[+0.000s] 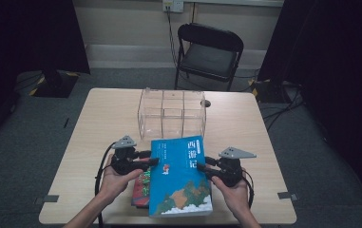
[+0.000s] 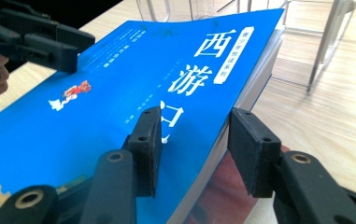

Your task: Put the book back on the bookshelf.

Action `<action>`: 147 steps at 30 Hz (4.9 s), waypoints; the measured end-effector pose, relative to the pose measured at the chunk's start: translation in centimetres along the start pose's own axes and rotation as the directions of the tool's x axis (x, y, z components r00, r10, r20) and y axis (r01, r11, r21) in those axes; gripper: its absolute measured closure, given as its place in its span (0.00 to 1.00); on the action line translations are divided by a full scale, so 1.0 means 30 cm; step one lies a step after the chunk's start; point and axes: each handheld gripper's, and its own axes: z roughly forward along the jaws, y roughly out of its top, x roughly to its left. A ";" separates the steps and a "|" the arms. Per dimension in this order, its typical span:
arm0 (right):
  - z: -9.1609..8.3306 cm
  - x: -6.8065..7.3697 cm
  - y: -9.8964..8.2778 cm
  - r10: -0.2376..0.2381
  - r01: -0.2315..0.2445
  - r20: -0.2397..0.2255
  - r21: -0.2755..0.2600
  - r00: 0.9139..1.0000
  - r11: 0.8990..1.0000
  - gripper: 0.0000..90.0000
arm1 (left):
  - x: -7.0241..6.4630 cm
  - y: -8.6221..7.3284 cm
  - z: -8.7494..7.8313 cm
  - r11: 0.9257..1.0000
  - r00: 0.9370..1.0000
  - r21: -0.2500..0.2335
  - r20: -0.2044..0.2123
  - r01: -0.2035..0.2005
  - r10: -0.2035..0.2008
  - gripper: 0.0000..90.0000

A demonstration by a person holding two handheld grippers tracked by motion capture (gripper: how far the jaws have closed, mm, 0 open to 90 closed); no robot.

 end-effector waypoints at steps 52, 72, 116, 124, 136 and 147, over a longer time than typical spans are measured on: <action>0.042 0.006 0.021 0.243 -0.243 -0.143 0.016 0.959 0.970 0.65 | -0.010 -0.032 0.004 0.998 0.995 0.026 0.091 0.049 -0.051 0.40; 0.128 -0.046 0.108 0.197 -0.159 -0.286 0.153 0.938 0.975 0.67 | 0.000 -0.011 0.038 0.997 0.996 0.049 0.068 0.060 -0.063 0.27; -0.013 0.066 0.130 0.015 -0.064 -0.324 -0.141 0.946 0.988 0.93 | -0.016 0.020 0.063 0.997 0.961 0.027 0.264 0.076 -0.080 0.10; -0.014 0.086 0.153 -0.006 -0.053 -0.343 -0.161 0.939 0.986 0.94 | -0.012 0.027 0.070 0.988 0.930 0.046 0.334 0.144 -0.151 0.19; -0.043 0.129 0.224 -0.068 0.008 -0.311 -0.191 0.948 0.982 0.94 | -0.002 0.075 -0.003 0.991 0.934 -0.038 0.342 0.126 -0.106 0.36; -0.076 0.168 0.319 -0.154 0.065 -0.280 -0.303 0.948 0.951 0.94 | -0.035 0.211 -0.103 0.979 0.974 -0.204 0.220 -0.003 0.049 0.49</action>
